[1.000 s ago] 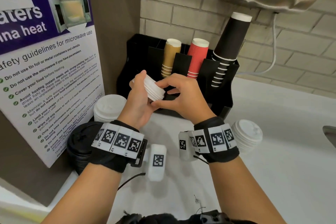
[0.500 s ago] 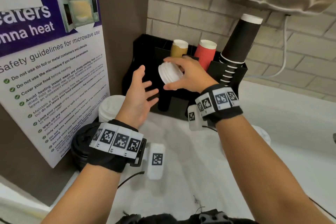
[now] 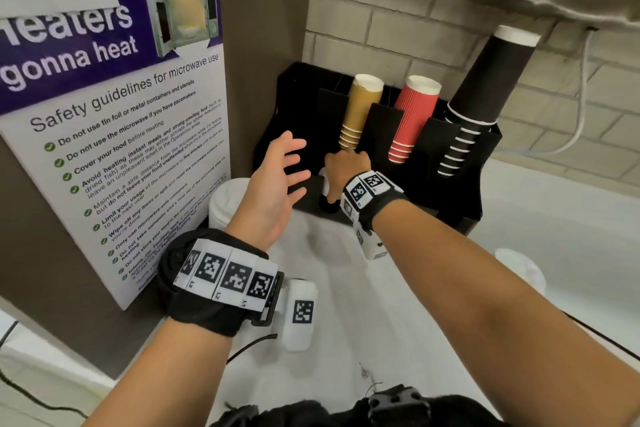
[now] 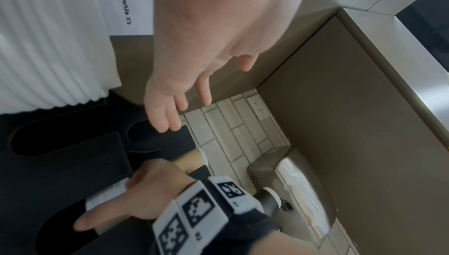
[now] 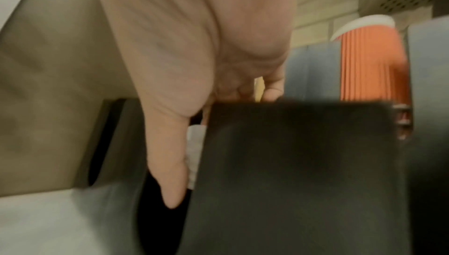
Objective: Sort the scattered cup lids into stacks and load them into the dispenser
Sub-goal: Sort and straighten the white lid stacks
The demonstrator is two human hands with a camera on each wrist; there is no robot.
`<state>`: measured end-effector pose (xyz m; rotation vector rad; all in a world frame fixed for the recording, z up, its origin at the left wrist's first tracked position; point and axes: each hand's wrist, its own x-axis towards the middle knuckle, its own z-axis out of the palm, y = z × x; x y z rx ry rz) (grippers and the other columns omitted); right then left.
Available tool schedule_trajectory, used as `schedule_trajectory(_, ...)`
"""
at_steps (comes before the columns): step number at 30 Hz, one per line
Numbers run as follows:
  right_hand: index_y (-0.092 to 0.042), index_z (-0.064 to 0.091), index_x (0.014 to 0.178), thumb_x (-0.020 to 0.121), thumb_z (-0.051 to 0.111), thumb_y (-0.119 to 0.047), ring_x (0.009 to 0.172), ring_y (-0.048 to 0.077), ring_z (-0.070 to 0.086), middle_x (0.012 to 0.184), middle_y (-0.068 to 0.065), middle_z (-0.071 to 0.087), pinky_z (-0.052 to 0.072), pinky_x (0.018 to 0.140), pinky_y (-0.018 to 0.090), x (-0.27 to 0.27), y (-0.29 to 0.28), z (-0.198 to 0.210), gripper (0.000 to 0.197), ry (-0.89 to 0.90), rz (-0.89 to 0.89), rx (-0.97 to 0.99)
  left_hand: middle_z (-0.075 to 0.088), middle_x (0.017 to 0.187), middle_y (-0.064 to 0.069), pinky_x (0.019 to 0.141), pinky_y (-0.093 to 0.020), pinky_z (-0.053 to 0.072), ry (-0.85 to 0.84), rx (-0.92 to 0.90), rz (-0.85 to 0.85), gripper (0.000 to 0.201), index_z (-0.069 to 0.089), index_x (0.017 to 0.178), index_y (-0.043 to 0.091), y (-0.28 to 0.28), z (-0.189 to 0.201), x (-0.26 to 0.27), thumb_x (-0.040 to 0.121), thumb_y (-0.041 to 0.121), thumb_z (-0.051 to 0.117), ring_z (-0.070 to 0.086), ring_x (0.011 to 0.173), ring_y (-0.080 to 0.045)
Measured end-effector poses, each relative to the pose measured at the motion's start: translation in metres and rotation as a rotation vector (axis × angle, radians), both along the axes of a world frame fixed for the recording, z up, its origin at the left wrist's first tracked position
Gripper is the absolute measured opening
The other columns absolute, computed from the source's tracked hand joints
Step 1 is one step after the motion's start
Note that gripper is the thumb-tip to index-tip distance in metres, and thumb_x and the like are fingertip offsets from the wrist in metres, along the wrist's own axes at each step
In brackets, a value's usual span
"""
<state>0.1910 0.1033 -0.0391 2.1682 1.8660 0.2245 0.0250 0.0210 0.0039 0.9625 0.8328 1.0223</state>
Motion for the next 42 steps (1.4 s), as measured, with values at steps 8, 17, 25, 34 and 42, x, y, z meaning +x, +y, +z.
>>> schedule_trajectory(8, -0.014, 0.064, 0.109, 0.073, 0.076, -0.027, 0.090, 0.024, 0.064, 0.096, 0.001, 0.065, 0.045, 0.064, 0.030, 0.002, 0.007, -0.021, 0.040, 0.104, -0.002, -0.148, 0.050, 0.135, -0.005, 0.102, -0.037, 0.040, 0.040, 0.025, -0.028, 0.038, 0.064, 0.113, 0.022, 0.001, -0.005, 0.001, 0.102, 0.043, 0.034, 0.053, 0.120, -0.022)
schedule_trajectory(17, -0.008, 0.057, 0.129, 0.092, 0.054, -0.012, 0.118, 0.026, 0.054, 0.131, 0.012, 0.056, 0.041, 0.098, 0.026, 0.027, -0.035, 0.034, 0.037, 0.545, 0.029, 0.044, 0.056, 0.125, -0.004, 0.093, -0.032, 0.047, 0.044, 0.042, -0.055, 0.025, 0.064, 0.109, 0.022, -0.002, -0.006, 0.000, 0.099, 0.035, 0.044, 0.058, 0.113, -0.021)
schedule_trajectory(25, -0.017, 0.052, 0.133, 0.084, 0.068, -0.037, 0.120, 0.025, 0.051, 0.133, 0.007, 0.054, 0.039, 0.090, 0.030, 0.093, -0.197, 0.061, 0.055, 0.729, -0.493, 0.301, 0.067, 0.105, -0.002, 0.081, -0.031, 0.050, 0.085, 0.080, -0.208, 0.022, 0.067, 0.106, 0.022, -0.016, -0.024, 0.018, 0.097, 0.030, 0.048, 0.067, 0.091, -0.018)
schedule_trajectory(34, -0.030, 0.033, 0.144, 0.064, 0.084, -0.040, 0.124, 0.033, 0.044, 0.134, 0.011, 0.043, 0.043, 0.092, 0.042, 0.123, -0.258, 0.012, 0.095, 0.734, -0.804, 0.299, 0.069, 0.097, 0.002, 0.079, -0.030, 0.052, 0.110, 0.063, -0.305, 0.023, 0.066, 0.108, 0.020, -0.030, -0.041, 0.039, 0.096, 0.032, 0.050, 0.070, 0.084, -0.014)
schedule_trajectory(42, -0.033, 0.042, 0.136, 0.069, 0.080, -0.042, 0.124, 0.032, 0.037, 0.125, 0.008, 0.050, 0.040, 0.098, 0.048, 0.121, -0.259, 0.018, 0.077, 0.688, -0.727, 0.396, 0.069, 0.101, 0.000, 0.075, -0.027, 0.052, 0.147, 0.104, -0.345, 0.023, 0.066, 0.108, 0.022, -0.038, -0.044, 0.048, 0.099, 0.029, 0.046, 0.070, 0.085, -0.013)
